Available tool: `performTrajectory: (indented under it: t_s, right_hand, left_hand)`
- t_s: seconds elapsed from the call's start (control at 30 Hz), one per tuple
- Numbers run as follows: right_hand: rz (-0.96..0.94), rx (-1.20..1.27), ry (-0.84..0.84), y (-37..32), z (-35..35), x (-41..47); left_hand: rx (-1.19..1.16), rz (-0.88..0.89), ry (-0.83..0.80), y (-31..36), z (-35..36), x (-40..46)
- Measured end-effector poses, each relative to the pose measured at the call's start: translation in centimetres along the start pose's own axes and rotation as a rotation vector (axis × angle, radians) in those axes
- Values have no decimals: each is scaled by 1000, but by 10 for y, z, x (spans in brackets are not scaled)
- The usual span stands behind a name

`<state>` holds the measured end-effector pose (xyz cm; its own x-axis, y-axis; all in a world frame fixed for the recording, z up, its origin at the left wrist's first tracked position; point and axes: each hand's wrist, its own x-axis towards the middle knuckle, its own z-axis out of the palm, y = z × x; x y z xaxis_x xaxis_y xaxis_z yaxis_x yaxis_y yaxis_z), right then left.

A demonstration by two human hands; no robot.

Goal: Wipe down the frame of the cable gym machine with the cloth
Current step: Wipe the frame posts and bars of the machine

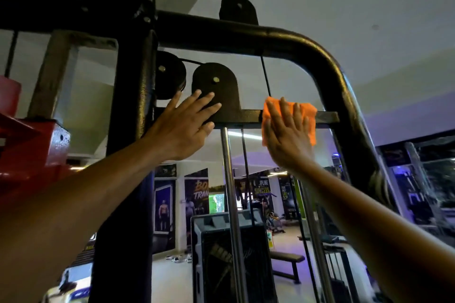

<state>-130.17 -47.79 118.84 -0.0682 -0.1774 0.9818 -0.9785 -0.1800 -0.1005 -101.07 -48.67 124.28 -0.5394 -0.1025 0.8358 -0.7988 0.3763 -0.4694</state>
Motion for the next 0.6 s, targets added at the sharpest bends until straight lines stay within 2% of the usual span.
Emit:
performTrajectory:
  t_s: [0.03,0.1,0.2,0.27,0.33,0.43,0.5,0.6]
  right_hand:
    - [-31,-14,-4,-15,4,0]
    - [-214,-31,-25,-32,13,-5]
    - [-425,-83,-13,-6,15,-5]
    - [-374,-95,10,37,8,1]
    - [-207,-66,25,79,-2,6]
    - [-18,31,41,91,-9,12]
    - [-66,49,35,69,-3,14]
    - [-278,9,45,64,10,14]
  left_hand:
    - [-9,3,-4,6,2,2]
    - [-42,-1,-7,23,9,8]
    - [-85,-30,16,45,21,18]
    - [-93,-47,26,56,27,23]
    - [-89,-55,34,64,34,29]
    - [-84,-55,38,76,40,35]
    - [-97,-71,41,87,43,42]
    - [-107,-118,54,101,47,50]
